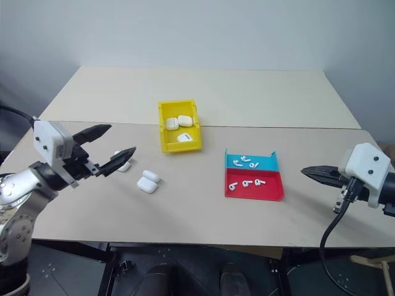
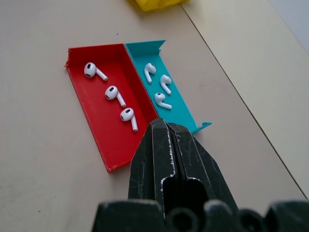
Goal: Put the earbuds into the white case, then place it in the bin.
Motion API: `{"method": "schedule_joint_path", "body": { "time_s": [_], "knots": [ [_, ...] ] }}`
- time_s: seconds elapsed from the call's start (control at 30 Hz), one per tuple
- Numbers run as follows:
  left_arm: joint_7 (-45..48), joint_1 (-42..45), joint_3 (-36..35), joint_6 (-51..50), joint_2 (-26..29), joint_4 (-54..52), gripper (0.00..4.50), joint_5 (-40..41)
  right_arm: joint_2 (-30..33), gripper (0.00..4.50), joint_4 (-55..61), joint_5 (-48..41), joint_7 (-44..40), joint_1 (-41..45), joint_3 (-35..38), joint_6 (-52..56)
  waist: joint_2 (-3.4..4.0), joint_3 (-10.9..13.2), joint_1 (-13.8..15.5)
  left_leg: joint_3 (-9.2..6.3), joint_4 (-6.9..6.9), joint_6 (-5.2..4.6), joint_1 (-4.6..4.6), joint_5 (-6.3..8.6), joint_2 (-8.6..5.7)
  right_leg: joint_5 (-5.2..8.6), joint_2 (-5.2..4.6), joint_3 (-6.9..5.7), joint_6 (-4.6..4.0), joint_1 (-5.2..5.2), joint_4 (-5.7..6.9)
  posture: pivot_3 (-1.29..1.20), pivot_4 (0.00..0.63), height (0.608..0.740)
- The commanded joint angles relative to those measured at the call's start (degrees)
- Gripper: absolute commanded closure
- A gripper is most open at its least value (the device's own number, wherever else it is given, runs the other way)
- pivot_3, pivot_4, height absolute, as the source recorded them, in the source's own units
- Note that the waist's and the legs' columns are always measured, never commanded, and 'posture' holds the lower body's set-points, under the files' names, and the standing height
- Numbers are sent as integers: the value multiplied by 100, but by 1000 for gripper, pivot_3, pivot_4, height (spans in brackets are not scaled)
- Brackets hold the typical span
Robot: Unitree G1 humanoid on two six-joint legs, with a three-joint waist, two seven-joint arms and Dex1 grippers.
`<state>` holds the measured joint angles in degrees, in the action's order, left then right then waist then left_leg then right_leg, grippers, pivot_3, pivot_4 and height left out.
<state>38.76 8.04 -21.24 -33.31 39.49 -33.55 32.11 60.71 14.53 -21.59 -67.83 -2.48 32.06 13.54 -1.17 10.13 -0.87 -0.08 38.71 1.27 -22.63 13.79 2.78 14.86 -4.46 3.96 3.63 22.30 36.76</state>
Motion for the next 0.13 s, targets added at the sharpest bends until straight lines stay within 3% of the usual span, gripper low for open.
{"method": "schedule_joint_path", "body": {
  "time_s": [0.03,0.13],
  "knots": [
    [-37,-10,-203,-93,100,-254,59,307,178,4500,-283,65,-8,324,-83,-296,-1,0,1,0,0,0,0,0,0,0,0,0,0,0,0,0,150,740],
    [-77,-6,-215,-110,175,-262,59,347,210,4500,-406,90,-13,505,-258,-360,-2,0,0,-1,-1,0,0,0,1,0,2,0,-1,0,-1,0,150,740]
  ]
}}
